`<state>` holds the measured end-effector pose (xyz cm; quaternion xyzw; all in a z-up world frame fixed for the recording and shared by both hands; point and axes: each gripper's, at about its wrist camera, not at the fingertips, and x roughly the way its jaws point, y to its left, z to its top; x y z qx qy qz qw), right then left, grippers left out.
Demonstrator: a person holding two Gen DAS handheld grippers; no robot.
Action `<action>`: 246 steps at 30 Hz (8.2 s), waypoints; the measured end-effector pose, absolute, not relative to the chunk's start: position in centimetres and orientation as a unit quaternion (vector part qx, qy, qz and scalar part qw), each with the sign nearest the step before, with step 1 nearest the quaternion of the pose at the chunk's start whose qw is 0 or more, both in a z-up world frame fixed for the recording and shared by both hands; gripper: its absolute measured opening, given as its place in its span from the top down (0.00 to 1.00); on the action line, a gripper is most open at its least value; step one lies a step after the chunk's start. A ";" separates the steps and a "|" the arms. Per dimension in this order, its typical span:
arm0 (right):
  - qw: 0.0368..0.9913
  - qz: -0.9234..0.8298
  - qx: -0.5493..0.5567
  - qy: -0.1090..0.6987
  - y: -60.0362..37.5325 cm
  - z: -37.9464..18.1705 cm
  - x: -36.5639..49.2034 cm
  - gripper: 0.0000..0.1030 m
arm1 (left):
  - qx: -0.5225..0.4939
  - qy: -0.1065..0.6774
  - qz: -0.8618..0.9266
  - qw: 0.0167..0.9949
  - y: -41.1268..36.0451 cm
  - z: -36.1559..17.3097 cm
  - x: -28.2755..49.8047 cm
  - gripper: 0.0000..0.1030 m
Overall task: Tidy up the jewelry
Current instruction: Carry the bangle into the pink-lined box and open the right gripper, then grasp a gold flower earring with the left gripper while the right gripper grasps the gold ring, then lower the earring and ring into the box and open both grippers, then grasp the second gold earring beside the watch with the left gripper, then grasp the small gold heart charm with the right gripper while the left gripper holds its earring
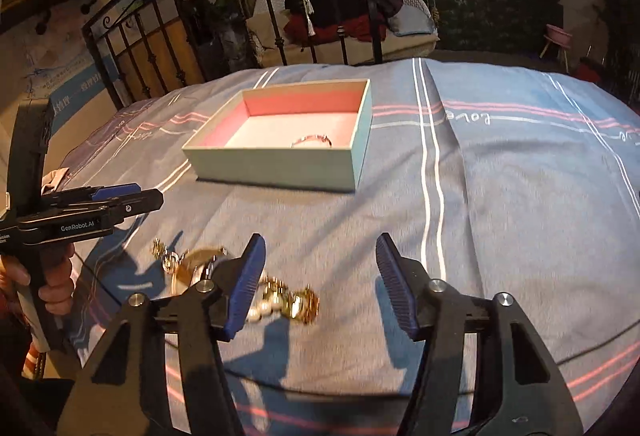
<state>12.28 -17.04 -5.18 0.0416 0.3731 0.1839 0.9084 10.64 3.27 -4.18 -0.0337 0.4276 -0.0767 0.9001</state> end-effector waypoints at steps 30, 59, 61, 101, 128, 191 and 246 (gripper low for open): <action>0.894 0.180 -0.083 0.402 -14.0 -8.2 11.9 0.67 | 0.037 0.430 -0.056 0.900 0.9 -7.3 10.0 0.85; 0.853 0.304 -0.171 0.389 -13.4 -8.1 12.4 0.76 | 0.022 0.434 -0.059 0.899 1.2 -7.5 9.9 0.84; 0.856 0.298 -0.176 0.384 -13.3 -8.1 11.8 0.76 | 0.022 0.434 -0.058 0.899 1.2 -7.5 10.0 0.84; 0.906 0.195 -0.043 0.373 -9.9 -2.8 27.4 0.76 | -0.031 0.441 -0.078 0.893 -0.2 -1.1 25.7 0.85; 0.893 0.197 -0.059 0.400 -9.0 -4.9 28.4 0.63 | 0.002 0.441 -0.063 0.895 -0.9 -2.1 25.6 0.68; 0.887 0.228 0.000 0.401 -15.9 -8.3 9.7 0.45 | 0.023 0.406 -0.173 0.897 -2.4 -6.3 7.8 0.90; 0.878 0.242 -0.082 0.404 -13.2 -8.4 11.1 0.88 | -0.007 0.405 -0.151 0.902 0.2 -5.8 8.1 1.00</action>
